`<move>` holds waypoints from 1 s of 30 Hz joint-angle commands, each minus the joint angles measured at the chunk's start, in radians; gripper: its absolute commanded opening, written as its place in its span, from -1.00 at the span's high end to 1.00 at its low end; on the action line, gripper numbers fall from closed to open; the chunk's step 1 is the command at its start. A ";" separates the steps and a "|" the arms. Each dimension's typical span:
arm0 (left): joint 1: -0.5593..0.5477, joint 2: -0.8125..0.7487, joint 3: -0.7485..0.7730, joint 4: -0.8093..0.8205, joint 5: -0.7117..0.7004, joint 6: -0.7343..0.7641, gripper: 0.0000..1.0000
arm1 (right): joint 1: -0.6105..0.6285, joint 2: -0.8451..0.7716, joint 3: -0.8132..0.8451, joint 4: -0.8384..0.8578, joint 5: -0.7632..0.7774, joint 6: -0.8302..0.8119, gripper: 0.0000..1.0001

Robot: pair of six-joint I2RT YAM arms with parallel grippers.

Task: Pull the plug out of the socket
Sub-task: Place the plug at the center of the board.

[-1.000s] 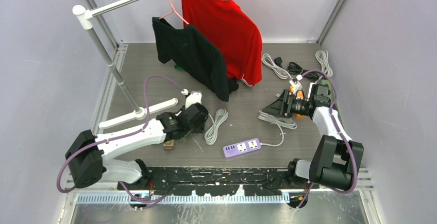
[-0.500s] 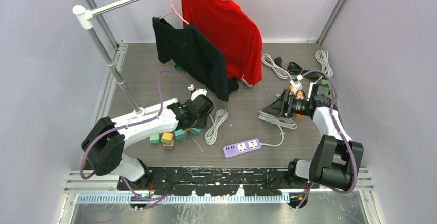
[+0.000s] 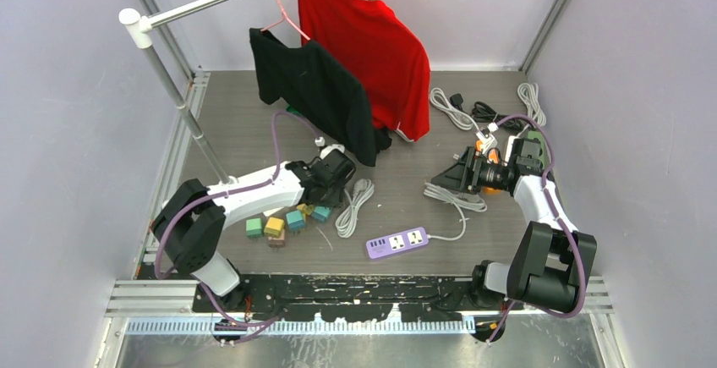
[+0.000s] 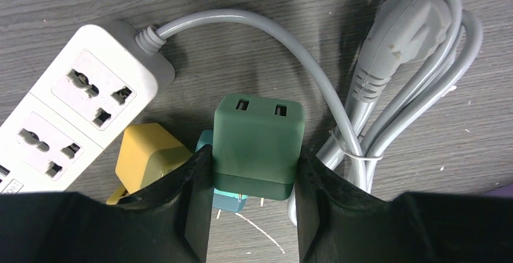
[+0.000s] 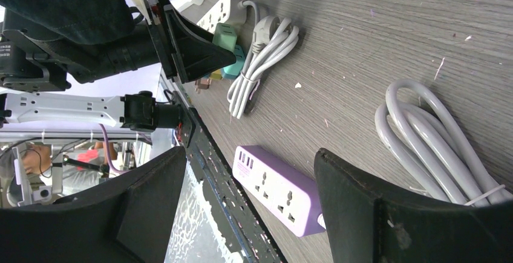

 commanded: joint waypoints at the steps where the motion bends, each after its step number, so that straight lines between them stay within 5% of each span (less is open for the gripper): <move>1: 0.014 0.008 0.042 -0.001 0.009 0.018 0.43 | -0.007 0.000 0.011 0.007 -0.014 -0.008 -0.65; 18: 0.027 -0.007 0.058 -0.017 0.028 -0.004 -0.16 | -0.010 0.002 0.010 0.007 -0.013 -0.005 -0.65; 30: 0.029 -0.121 0.063 -0.038 0.049 -0.016 -0.20 | -0.012 -0.002 0.009 0.008 -0.013 -0.006 -0.65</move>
